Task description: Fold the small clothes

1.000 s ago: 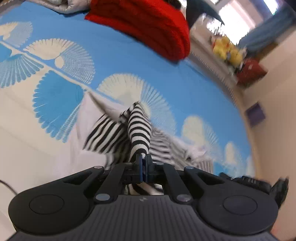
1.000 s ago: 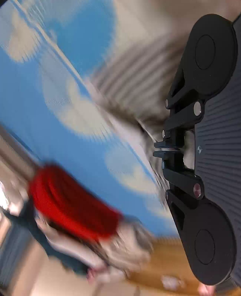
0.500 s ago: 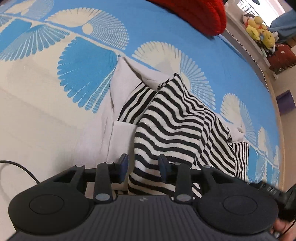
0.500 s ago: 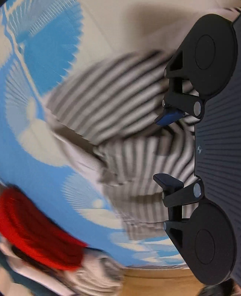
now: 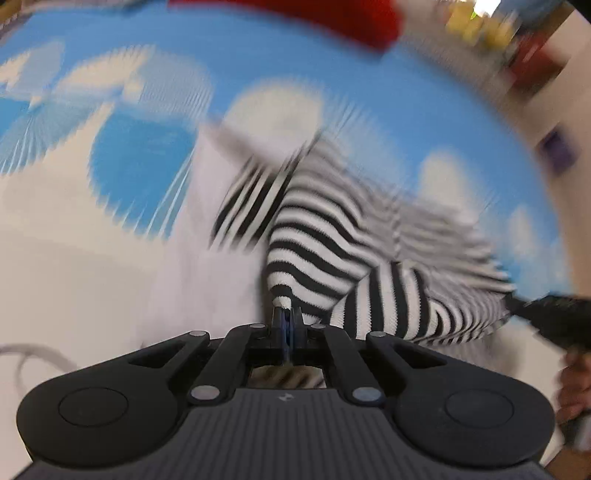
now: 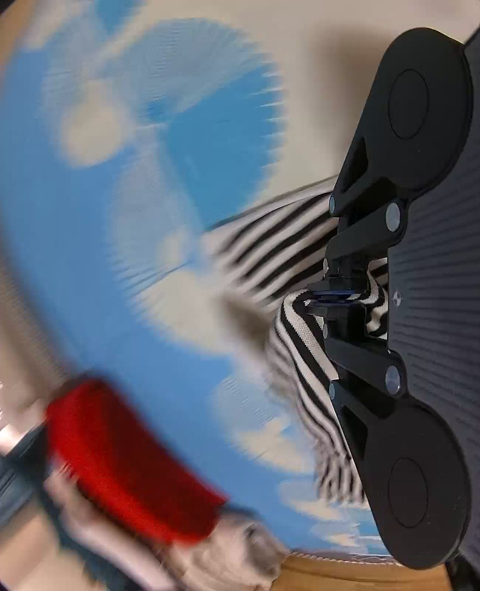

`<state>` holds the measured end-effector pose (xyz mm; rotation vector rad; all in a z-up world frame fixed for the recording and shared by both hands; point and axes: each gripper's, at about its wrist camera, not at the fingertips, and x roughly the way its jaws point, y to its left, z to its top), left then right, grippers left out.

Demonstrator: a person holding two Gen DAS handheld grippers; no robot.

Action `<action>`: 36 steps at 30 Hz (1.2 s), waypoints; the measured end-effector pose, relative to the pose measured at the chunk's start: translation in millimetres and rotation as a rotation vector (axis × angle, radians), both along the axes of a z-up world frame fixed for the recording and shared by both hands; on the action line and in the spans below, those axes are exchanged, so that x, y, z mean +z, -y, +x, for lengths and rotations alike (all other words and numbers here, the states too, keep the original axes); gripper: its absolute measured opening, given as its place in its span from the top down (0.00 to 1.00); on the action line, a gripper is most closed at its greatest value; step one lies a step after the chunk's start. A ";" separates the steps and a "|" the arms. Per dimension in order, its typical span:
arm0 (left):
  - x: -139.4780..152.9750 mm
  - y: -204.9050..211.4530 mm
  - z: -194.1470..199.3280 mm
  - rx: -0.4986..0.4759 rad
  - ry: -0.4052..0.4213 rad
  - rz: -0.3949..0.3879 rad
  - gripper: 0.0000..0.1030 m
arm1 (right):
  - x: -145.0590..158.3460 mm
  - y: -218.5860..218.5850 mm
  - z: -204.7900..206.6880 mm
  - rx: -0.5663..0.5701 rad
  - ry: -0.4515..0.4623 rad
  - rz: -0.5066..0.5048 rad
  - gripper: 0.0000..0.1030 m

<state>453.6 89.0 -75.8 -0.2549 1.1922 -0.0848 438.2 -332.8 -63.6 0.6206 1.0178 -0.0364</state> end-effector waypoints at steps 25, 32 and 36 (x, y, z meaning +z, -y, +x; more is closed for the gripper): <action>-17.4 29.1 1.5 -0.149 -0.012 0.086 0.80 | -30.0 -49.8 3.5 0.136 -0.152 -0.038 0.66; -31.7 22.8 7.9 -0.104 -0.057 0.211 0.75 | -18.7 -66.2 2.0 0.221 -0.053 0.015 0.49; -17.6 18.1 5.5 -0.091 -0.007 0.195 0.74 | -36.6 -64.0 -1.2 0.179 -0.157 -0.068 0.54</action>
